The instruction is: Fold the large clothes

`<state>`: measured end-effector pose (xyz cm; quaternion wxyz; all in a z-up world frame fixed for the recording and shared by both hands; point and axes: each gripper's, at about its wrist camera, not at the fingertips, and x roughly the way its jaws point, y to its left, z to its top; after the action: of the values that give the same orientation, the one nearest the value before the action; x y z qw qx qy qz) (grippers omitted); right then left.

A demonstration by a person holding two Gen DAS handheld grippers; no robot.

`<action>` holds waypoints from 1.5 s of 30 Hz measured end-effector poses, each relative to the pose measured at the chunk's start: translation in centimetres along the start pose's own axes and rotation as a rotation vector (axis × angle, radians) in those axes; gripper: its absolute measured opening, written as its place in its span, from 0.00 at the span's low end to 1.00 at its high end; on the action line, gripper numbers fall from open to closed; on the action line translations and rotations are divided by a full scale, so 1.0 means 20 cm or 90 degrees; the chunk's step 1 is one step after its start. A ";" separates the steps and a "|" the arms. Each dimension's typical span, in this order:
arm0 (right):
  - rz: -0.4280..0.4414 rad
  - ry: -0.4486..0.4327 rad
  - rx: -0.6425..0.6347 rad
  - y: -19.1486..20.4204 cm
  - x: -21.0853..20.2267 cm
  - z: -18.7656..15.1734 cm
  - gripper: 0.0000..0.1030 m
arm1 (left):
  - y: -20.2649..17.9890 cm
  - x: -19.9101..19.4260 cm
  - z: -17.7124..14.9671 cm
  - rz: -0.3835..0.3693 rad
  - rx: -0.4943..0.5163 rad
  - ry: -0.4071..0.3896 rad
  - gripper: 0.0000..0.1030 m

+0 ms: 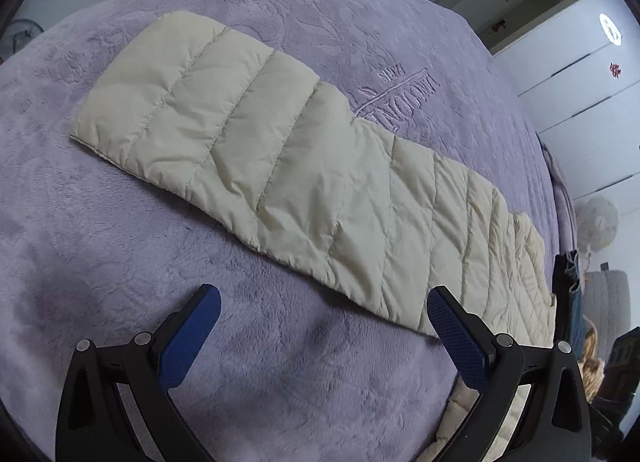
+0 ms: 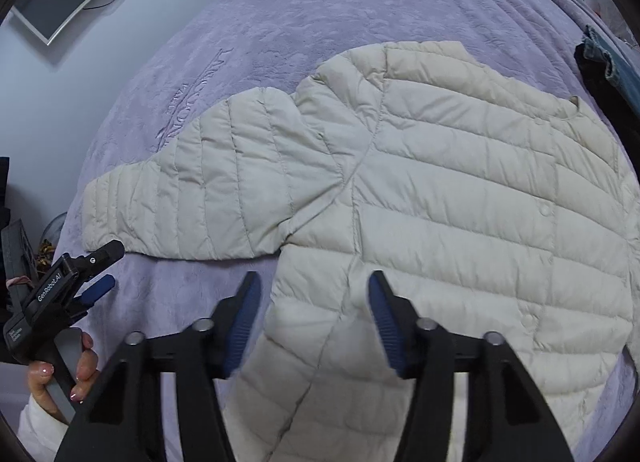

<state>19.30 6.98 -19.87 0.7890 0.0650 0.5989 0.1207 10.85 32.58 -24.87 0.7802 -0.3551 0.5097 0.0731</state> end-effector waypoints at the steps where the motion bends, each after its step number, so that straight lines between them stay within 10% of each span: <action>1: 0.011 0.000 -0.001 0.01 0.04 0.02 0.35 | 0.01 0.02 0.01 -0.010 -0.011 -0.001 1.00; 14: 0.023 0.011 -0.015 0.01 0.40 0.14 0.34 | 0.07 0.14 0.13 -0.016 -0.066 -0.080 0.95; 18: 0.028 0.010 -0.009 0.02 0.40 0.14 0.34 | 0.09 0.14 0.19 -0.024 -0.055 -0.074 0.11; 35: 0.092 -0.004 0.049 -0.15 0.37 0.08 0.34 | -0.75 -0.23 0.22 -0.253 0.220 -0.114 0.10; 41: 0.180 -0.018 0.135 -0.44 0.16 0.05 0.35 | -1.07 -0.16 0.02 -0.253 0.325 -0.053 0.10; 45: 0.140 -0.067 0.206 -0.77 -0.06 -0.05 0.35 | -1.29 -0.02 -0.16 -0.226 0.391 -0.001 0.10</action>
<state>19.66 -8.19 -22.79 0.7805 0.2618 0.5579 0.1049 20.60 11.71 -12.94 0.8514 -0.1869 0.4380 -0.2200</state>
